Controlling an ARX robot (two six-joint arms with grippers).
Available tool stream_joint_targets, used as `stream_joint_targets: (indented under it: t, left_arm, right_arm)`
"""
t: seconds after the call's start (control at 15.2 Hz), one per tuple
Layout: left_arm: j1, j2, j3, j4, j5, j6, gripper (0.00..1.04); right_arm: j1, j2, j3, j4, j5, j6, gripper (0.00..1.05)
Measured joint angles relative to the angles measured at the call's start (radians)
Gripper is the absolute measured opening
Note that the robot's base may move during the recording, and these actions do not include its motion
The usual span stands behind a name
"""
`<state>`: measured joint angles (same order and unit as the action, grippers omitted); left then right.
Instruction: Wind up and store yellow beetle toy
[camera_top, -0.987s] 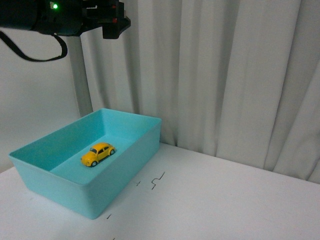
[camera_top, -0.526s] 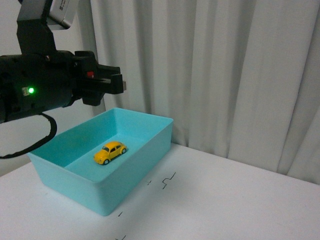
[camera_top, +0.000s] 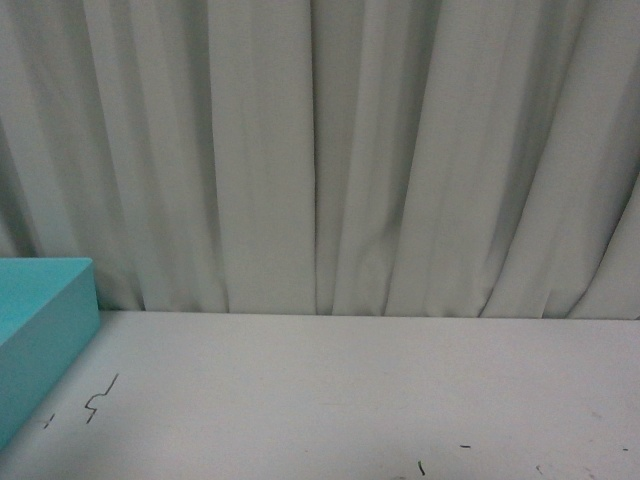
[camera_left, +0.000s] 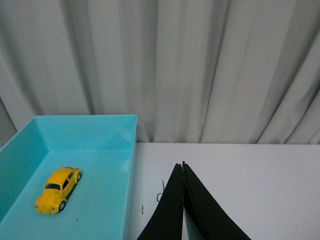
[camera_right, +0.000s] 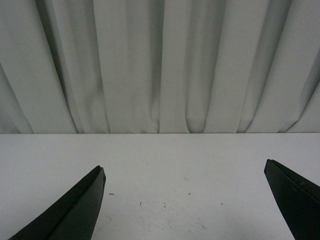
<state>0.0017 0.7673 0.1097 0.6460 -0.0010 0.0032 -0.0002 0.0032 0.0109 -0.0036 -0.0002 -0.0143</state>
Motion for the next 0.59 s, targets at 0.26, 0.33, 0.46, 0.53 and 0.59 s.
stream_joint_targets:
  t: [0.26, 0.33, 0.46, 0.53, 0.59]
  left_arm:
    - [0.000, -0.144, -0.050, -0.093, 0.000, 0.000, 0.02]
    - [0.000, -0.177, -0.059, -0.116, 0.000, 0.000, 0.02]
    - [0.000, -0.214, -0.096, -0.095, 0.000, 0.000, 0.02]
    - [0.000, -0.236, -0.100, -0.142, 0.000, 0.000, 0.02]
    - [0.000, -0.274, -0.100, -0.165, 0.001, 0.000, 0.02]
  right_arm:
    - [0.000, 0.000, 0.000, 0.000, 0.000, 0.000, 0.98]
    - [0.000, 0.000, 0.000, 0.000, 0.000, 0.000, 0.98]
    - [0.000, 0.000, 0.000, 0.000, 0.000, 0.000, 0.98]
    - [0.000, 0.000, 0.000, 0.000, 0.000, 0.000, 0.98]
    - [0.000, 0.000, 0.000, 0.000, 0.000, 0.000, 0.98]
